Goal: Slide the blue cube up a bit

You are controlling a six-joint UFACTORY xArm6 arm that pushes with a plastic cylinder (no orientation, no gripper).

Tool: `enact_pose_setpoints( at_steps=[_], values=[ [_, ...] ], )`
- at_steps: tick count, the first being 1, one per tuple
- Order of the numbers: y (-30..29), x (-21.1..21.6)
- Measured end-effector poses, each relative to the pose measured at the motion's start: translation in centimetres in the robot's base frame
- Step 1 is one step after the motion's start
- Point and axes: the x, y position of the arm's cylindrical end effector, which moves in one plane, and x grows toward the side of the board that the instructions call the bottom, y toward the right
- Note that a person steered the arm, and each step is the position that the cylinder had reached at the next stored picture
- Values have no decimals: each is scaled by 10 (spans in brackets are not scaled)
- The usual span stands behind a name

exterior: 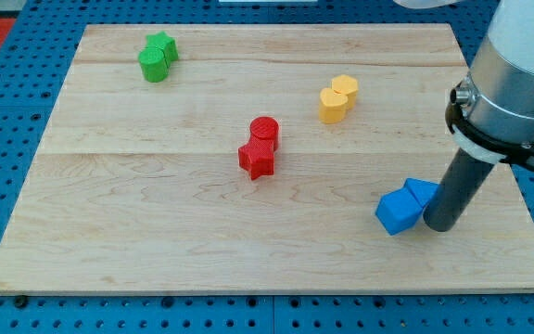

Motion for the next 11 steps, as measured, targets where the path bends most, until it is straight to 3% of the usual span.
enact_pose_setpoints(
  at_steps=[2,5,7,11],
  values=[
    [7,56],
    [-21,49],
    [-21,12],
    [-27,12]
  ],
)
